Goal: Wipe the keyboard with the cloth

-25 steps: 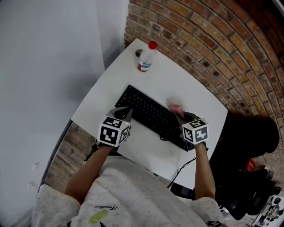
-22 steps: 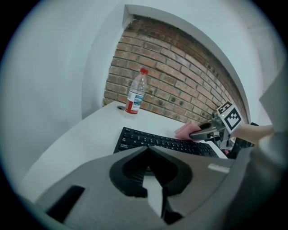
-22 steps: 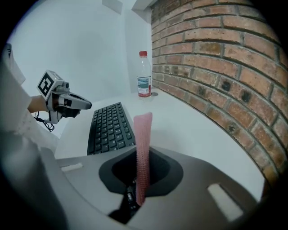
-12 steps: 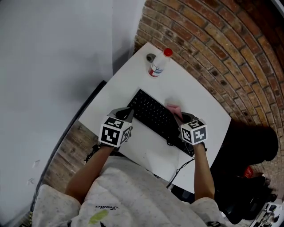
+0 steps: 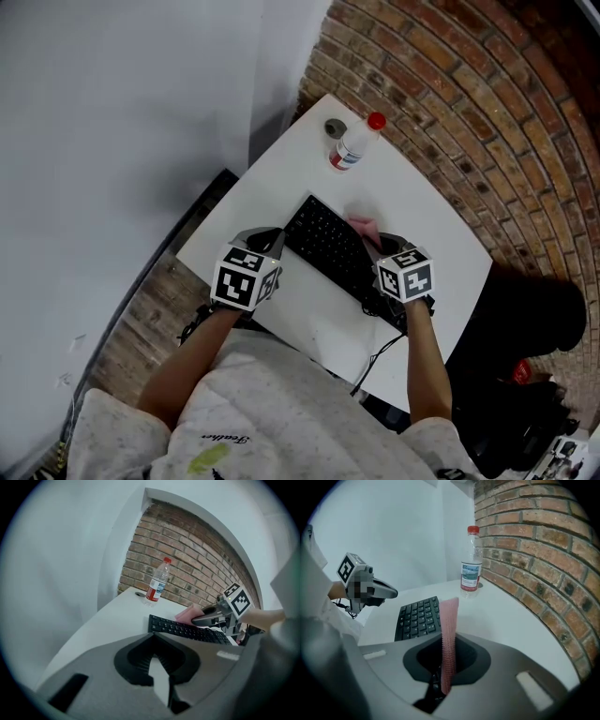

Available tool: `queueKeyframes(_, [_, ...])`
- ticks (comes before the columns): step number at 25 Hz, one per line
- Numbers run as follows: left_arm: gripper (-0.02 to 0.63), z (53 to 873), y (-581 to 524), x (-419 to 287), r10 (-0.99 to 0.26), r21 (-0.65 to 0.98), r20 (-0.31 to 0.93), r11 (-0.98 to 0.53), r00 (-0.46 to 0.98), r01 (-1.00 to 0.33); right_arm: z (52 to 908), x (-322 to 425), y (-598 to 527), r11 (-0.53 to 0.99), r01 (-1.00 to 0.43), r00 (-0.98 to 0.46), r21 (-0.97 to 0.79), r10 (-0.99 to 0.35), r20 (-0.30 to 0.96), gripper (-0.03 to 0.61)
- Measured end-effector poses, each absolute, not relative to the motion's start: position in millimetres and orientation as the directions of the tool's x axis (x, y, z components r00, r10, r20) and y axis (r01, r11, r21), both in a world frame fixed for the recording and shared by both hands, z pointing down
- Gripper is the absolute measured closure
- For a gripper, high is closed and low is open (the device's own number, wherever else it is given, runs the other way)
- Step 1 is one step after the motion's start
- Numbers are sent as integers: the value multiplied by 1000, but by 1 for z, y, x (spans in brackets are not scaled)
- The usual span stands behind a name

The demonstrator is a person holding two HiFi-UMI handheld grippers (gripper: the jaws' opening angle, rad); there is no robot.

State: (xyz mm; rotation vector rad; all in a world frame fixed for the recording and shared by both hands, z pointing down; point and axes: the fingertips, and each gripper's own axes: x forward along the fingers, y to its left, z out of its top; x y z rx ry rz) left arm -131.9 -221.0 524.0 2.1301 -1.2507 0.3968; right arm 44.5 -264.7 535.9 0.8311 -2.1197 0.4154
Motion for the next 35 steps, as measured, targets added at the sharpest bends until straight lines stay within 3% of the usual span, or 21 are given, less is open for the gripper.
queueKeyframes(35, [617,528,-251,-208,-675,359,534,-364,509,-859,538,-104,-318,844,-536,-515,8,-335,789,555])
